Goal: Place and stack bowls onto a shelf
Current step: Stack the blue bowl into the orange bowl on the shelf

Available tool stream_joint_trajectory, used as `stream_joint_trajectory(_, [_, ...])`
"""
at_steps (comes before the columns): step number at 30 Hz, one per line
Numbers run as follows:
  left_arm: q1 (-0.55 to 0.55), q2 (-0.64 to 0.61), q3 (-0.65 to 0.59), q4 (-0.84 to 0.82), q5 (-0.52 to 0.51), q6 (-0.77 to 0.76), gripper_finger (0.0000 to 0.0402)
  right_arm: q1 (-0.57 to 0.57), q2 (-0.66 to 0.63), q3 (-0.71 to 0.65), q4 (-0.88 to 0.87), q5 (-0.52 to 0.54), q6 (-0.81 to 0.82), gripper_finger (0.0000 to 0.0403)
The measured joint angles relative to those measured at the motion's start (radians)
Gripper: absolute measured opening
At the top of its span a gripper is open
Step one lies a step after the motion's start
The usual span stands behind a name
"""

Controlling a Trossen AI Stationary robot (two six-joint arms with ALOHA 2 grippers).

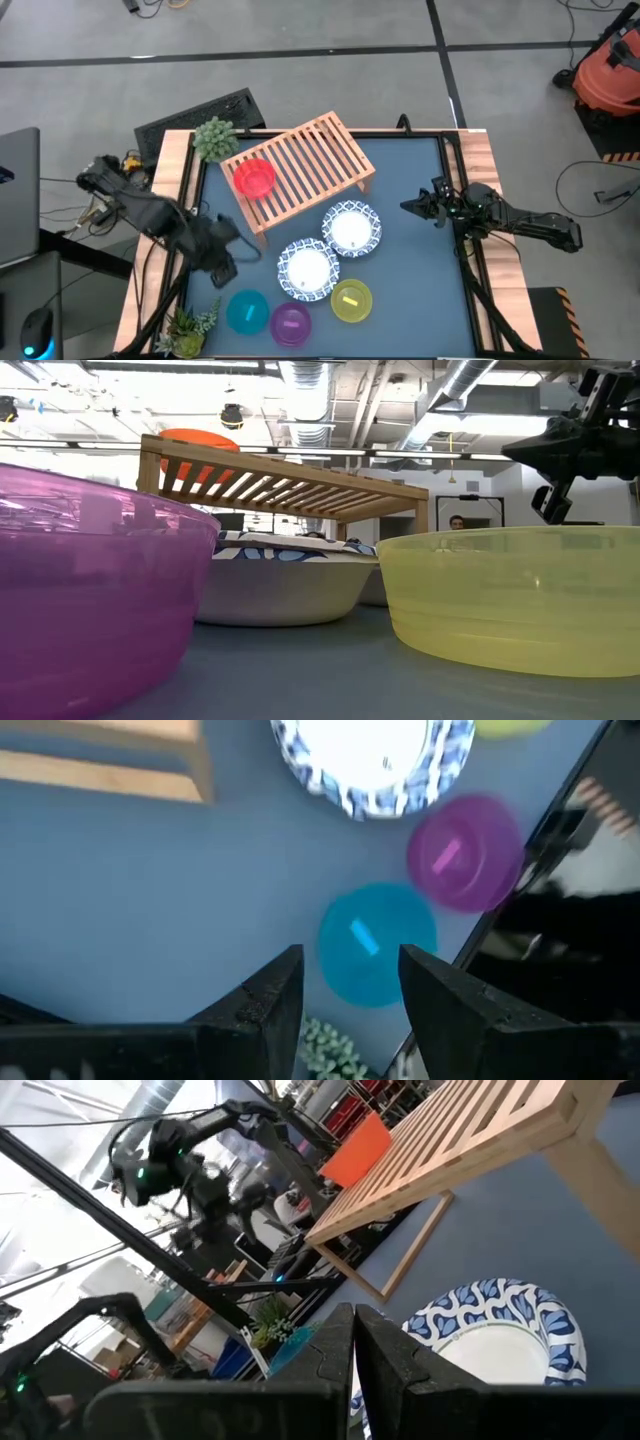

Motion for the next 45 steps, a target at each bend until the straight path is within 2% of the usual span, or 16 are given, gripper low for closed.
stream_joint_trajectory(9, [-0.094, 0.171, 0.0, 0.016, 0.009, -0.027, 0.0221, 0.0, 0.0, 0.0, 0.0, 0.002, 0.0, 0.0042])
stream_joint_trajectory(13, [-0.113, 0.263, 0.0, 0.038, 0.029, 0.006, 0.0252, 0.0, 0.0, 0.0, 0.0, 0.001, 0.0, 0.0042])
stream_joint_trajectory(17, [-0.119, 0.351, 0.0, 0.051, 0.089, 0.062, 0.026, 0.0, 0.0, 0.0, 0.0, 0.001, 0.0, 0.0042])
stream_joint_trajectory(23, [-0.121, 0.443, -0.001, 0.092, 0.088, 0.141, 0.0261, 0.0, 0.0, 0.0, 0.0, 0.001, 0.0, 0.0042])
stream_joint_trajectory(27, [-0.121, 0.447, -0.024, 0.166, 0.062, 0.154, 0.0261, 0.0, 0.0, 0.0, 0.0, 0.0, 0.001, 0.0042])
stream_joint_trajectory(36, [-0.134, 0.368, -0.248, 0.322, 0.091, 0.012, 0.0261, 0.0, 0.0, 0.0, 0.0, -0.001, 0.016, 0.0042])
stream_joint_trajectory(39, [-0.132, 0.368, -0.286, 0.33, 0.09, 0.011, 0.0261, 0.0, 0.0, 0.0, 0.0, -0.001, 0.033, 0.0042])
stream_joint_trajectory(45, [-0.129, 0.366, -0.33, 0.477, 0.122, 0.042, 0.0256, 0.0, 0.0, 0.0, 0.0, -0.001, 0.037, 0.0042])
